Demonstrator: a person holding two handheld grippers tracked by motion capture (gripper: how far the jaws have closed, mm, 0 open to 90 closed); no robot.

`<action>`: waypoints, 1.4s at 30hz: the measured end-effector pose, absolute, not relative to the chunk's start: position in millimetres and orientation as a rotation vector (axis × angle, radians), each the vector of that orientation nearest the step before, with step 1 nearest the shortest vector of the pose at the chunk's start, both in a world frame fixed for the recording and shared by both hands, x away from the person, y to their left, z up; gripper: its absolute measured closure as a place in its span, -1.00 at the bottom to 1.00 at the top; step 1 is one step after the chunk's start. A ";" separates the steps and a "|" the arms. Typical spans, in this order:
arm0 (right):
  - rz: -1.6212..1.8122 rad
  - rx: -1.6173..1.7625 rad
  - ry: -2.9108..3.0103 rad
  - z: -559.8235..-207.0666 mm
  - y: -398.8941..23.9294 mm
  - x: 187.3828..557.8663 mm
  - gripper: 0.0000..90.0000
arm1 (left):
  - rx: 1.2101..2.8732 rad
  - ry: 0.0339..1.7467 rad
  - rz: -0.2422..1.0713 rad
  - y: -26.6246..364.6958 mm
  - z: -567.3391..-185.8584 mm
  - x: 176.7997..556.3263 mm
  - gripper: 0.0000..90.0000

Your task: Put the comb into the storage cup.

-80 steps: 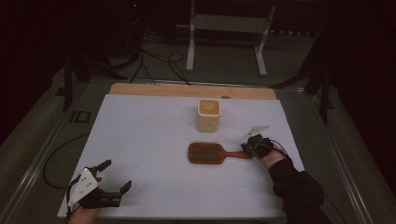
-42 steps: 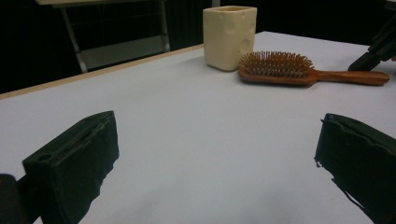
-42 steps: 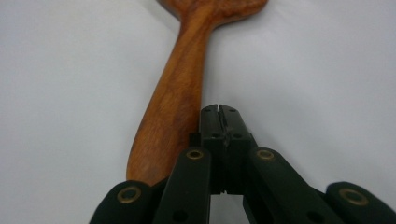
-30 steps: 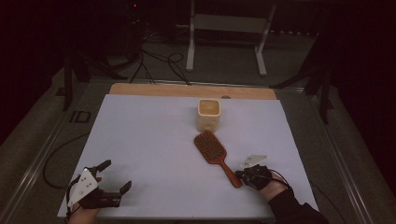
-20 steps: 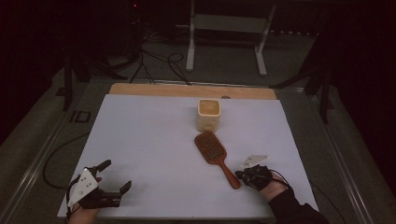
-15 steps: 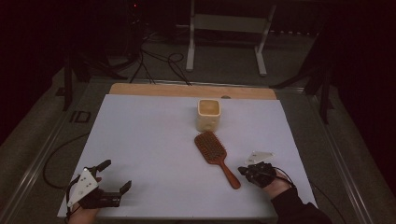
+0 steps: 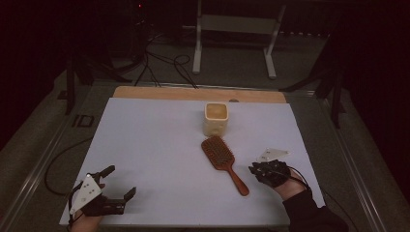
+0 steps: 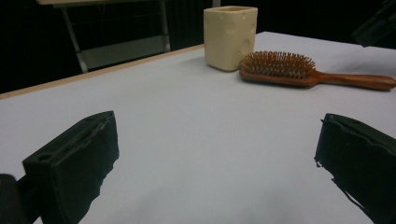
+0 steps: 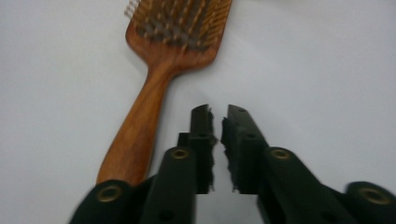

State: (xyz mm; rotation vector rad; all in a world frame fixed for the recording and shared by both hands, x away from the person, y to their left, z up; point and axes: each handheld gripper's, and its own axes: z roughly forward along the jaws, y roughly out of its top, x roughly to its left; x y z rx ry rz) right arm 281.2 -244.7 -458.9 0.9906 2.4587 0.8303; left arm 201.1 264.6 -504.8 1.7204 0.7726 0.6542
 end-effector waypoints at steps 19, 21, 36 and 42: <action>0.882 1.068 2.477 -446.4 -217.4 296.1 -0.78 | 1.721 0.773 0.652 265.1 -505.1 201.0 -1.00; 0.876 1.074 2.483 -447.0 -213.0 296.0 -0.68 | 1.715 0.772 0.654 265.0 -504.7 200.9 -1.00; 0.730 1.193 2.605 -470.2 -181.6 308.7 -0.77 | 1.713 0.771 0.649 265.5 -504.7 200.6 -1.00; 0.649 1.237 2.616 -478.0 -171.5 311.8 -0.72 | 1.712 0.771 0.648 265.4 -504.6 200.4 -1.00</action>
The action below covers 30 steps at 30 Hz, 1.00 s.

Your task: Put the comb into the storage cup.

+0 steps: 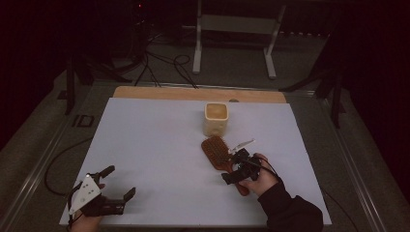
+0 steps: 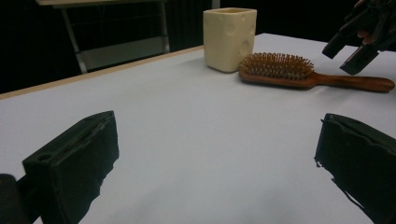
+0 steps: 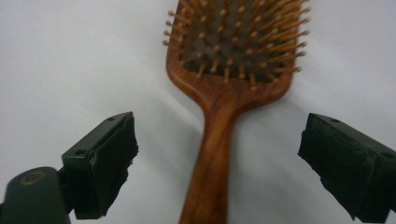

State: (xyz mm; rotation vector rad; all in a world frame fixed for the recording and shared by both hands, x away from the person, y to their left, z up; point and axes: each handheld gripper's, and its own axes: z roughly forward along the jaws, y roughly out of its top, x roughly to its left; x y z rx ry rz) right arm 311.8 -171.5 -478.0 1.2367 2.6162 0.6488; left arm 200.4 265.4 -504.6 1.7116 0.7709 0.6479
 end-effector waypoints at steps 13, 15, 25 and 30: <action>0.453 1.343 2.650 -483.3 -160.0 327.2 -0.19 | 1.704 0.764 0.642 264.8 -503.8 199.4 -1.00; 0.425 1.348 2.667 -483.1 -158.1 329.4 -0.10 | 1.709 0.764 0.643 264.8 -504.0 199.3 -1.00; 0.277 1.354 2.696 -485.4 -147.3 337.6 0.26 | 1.693 0.757 0.634 266.1 -502.9 198.5 -1.00; 0.240 1.342 2.708 -488.2 -145.5 338.7 0.39 | 1.690 0.755 0.633 266.7 -502.5 198.5 -1.00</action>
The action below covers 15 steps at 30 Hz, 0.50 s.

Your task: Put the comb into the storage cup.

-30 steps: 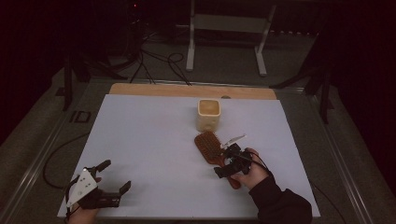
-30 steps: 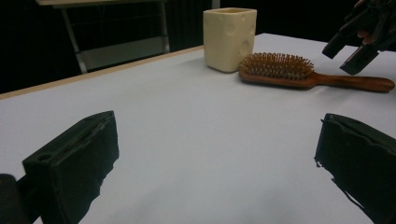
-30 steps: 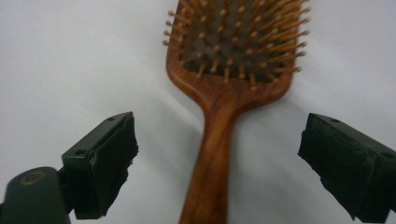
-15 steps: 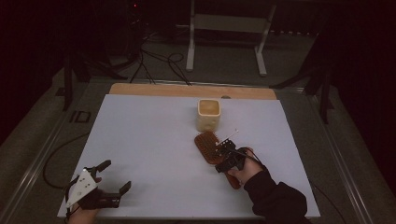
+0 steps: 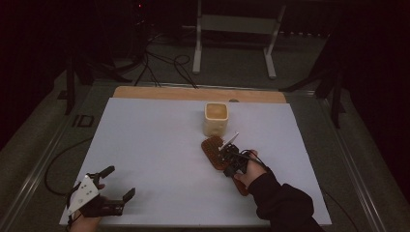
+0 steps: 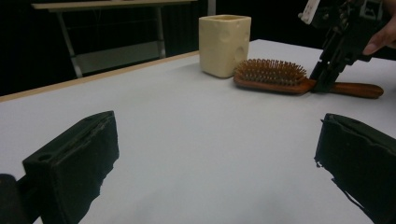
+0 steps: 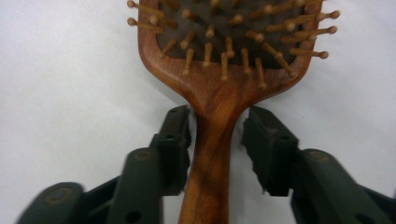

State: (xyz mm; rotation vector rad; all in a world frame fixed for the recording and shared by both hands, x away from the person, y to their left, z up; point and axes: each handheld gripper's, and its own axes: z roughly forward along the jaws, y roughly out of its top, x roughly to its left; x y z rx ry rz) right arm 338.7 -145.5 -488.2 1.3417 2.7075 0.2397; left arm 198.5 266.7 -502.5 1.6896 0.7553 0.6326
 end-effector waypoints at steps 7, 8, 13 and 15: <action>0.163 1.366 2.752 -489.7 -143.1 344.1 0.53 | 1.700 0.755 0.637 266.2 -503.2 198.2 -1.00; 0.161 1.360 2.767 -489.9 -143.5 345.7 0.53 | 1.696 0.757 0.635 266.4 -503.1 198.3 -1.00; 0.156 1.340 2.748 -490.3 -141.5 342.4 0.53 | 1.700 0.761 0.632 266.2 -503.7 198.4 -1.00; 0.147 1.337 2.750 -490.2 -140.9 342.8 0.53 | 1.698 0.760 0.629 265.8 -503.6 198.5 -1.00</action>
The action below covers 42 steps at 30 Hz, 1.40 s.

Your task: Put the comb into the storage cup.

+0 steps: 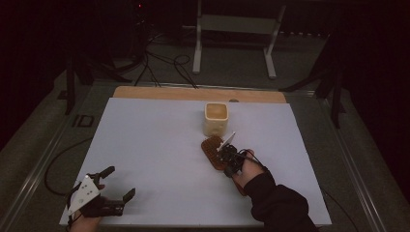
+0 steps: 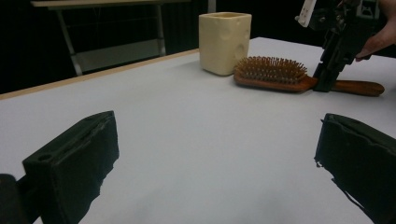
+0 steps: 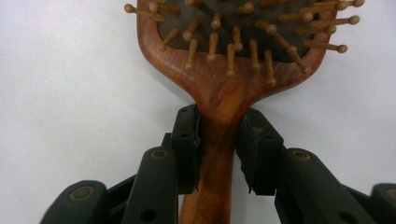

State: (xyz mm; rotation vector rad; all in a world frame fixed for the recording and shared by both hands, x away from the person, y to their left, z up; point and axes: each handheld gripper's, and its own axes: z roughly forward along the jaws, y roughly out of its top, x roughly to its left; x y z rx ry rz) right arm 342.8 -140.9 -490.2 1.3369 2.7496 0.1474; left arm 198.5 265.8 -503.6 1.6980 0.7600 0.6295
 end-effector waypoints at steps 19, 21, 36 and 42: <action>0.259 1.317 2.744 -491.0 -149.6 337.7 0.63 | 1.707 0.772 0.628 266.6 -505.1 199.5 -1.00; 0.299 1.306 2.745 -491.1 -153.7 336.5 0.63 | 1.704 0.773 0.627 266.6 -504.9 199.6 -1.00; 0.518 1.221 2.695 -491.3 -165.6 322.3 0.62 | 1.710 0.786 0.627 266.7 -506.1 200.4 -1.00; 0.608 1.179 2.668 -485.3 -168.1 316.1 0.62 | 1.714 0.795 0.629 266.7 -506.4 201.3 -1.00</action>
